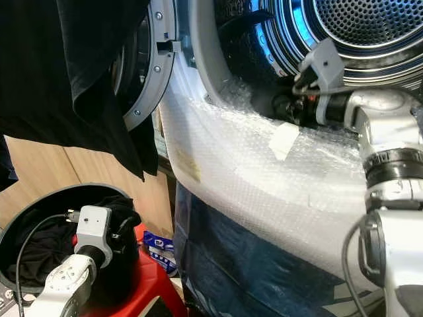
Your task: Clothes washing
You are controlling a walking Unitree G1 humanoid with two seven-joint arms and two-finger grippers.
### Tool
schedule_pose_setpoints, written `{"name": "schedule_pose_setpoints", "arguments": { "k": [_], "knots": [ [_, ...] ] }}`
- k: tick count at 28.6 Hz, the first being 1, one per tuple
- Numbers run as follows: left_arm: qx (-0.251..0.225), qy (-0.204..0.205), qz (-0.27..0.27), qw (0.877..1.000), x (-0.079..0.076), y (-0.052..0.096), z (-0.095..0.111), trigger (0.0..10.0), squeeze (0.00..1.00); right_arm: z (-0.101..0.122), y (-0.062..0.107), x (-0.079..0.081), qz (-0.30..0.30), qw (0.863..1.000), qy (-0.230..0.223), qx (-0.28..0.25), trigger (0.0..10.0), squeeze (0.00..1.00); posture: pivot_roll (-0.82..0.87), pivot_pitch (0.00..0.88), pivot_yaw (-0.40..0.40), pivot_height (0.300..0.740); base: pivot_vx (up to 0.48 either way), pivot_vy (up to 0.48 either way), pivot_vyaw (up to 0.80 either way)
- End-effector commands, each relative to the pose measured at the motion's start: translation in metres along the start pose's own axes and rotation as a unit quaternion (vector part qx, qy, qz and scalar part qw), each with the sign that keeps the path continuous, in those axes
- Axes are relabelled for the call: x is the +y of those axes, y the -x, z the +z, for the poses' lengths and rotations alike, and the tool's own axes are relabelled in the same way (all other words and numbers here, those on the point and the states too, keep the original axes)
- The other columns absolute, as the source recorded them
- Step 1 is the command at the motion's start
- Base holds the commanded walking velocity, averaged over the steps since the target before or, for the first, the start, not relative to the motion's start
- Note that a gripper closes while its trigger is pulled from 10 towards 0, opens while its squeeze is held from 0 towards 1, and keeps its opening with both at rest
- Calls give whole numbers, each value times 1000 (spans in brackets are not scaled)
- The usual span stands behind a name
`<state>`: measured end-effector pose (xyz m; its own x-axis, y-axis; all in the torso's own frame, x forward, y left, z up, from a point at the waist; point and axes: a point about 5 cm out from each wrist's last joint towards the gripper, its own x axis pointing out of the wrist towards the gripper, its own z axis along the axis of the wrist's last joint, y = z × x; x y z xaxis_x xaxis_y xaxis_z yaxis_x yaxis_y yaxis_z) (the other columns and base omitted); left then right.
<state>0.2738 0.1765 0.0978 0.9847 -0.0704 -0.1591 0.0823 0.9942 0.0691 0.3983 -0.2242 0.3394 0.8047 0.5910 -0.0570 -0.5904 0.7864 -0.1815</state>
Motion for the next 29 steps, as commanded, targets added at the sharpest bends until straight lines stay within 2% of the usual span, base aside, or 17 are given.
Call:
{"name": "schedule_pose_setpoints", "arguments": {
  "k": [1, 3, 5, 7, 8, 9, 10, 11, 13, 18, 20, 21, 23, 24, 25, 26, 29],
  "knots": [
    [14, -2, -1, 1000, -1, 2, -5, 10000, 0, -5, -2, -6, -67, 996, -58, -1, 10000, 0, 9, 0, -11, 740, 0, 0, 0],
    [14, -1, -1, 1000, -1, 2, -5, 10000, 0, -8, -2, -9, -101, 992, -73, -3, 10000, 0, 9, 0, -12, 740, 0, 0, 0],
    [15, -1, -1, 1000, -2, 2, -6, 10000, 0, -2, 2, -18, -161, 976, -135, -50, 10000, 0, 3, 0, -12, 740, 0, 0, 0],
    [15, 0, -1, 1000, -2, 3, -6, 10000, 0, 1, 7, -26, -220, 953, -192, -84, 10000, 0, 3, 0, -12, 740, 0, 0, 0],
    [15, 1, -1, 1000, -2, 2, -6, 10000, 0, 0, 15, -35, -278, 928, -227, -100, 10000, 0, 3, 0, -12, 740, 0, 0, 0],
    [15, 1, -1, 1000, -2, 2, -6, 10000, 0, 0, 15, -35, -278, 928, -227, -100, 10000, 0, 3, 0, -12, 740, 0, 0, 0],
    [15, 1, -1, 1000, -3, 2, -5, 10000, 0, -8, 26, -45, -359, 878, -297, -110, 10000, 0, 3, 0, -12, 740, 0, 0, 0],
    [14, 2, -1, 1000, -3, 2, -5, 10000, 0, -14, 31, -49, -398, 849, -330, -112, 10000, 0, 5, 0, -10, 740, 0, 0, 0],
    [14, 2, -1, 1000, -4, 1, -5, 10000, 0, -19, 34, -51, -418, 819, -373, -119, 10000, 0, 9, 0, -12, 740, 0, 0, 0],
    [13, 4, -1, 1000, -4, 2, -5, 10000, 0, -14, 30, -49, -393, 812, -404, -150, 10000, 0, 12, 0, -13, 740, 0, 0, 0],
    [16, 4, -3, 1000, -6, 3, -6, 10000, 0, -16, 21, -42, -366, 822, -414, -141, 10000, 0, 7, 0, -15, 740, 0, 0, 0],
    [17, 4, -7, 1000, -7, 3, -7, 10000, 0, -19, 13, -36, -345, 838, -405, -121, 10000, 0, 7, 0, -15, 740, 0, 0, 0],
    [16, 4, -7, 1000, -7, 3, -7, 10000, 0, -16, 8, -32, -334, 831, -424, -133, 10000, 0, 7, 0, -15, 740, 0, 0, 0],
    [15, 4, -7, 1000, -7, 2, -6, 10000, 0, 1, 13, -37, -329, 814, -439, -191, 10000, 0, 7, 0, -15, 740, 0, 0, 0],
    [15, 4, -7, 1000, -7, 2, -6, 10000, 0, 1, 13, -37, -329, 814, -439, -191, 10000, 0, 7, 0, -15, 740, 0, 0, 0],
    [14, 4, -6, 1000, -7, 2, -5, 10000, 0, 26, 24, -44, -317, 805, -422, -271, 10000, 0, 7, 0, -15, 740, 0, 0, 0],
    [13, 4, -6, 1000, -7, 2, -5, 10000, 0, 50, 35, -48, -296, 800, -397, -340, 10000, 0, 11, 0, -15, 740, 0, 0, 0]
  ]
}}
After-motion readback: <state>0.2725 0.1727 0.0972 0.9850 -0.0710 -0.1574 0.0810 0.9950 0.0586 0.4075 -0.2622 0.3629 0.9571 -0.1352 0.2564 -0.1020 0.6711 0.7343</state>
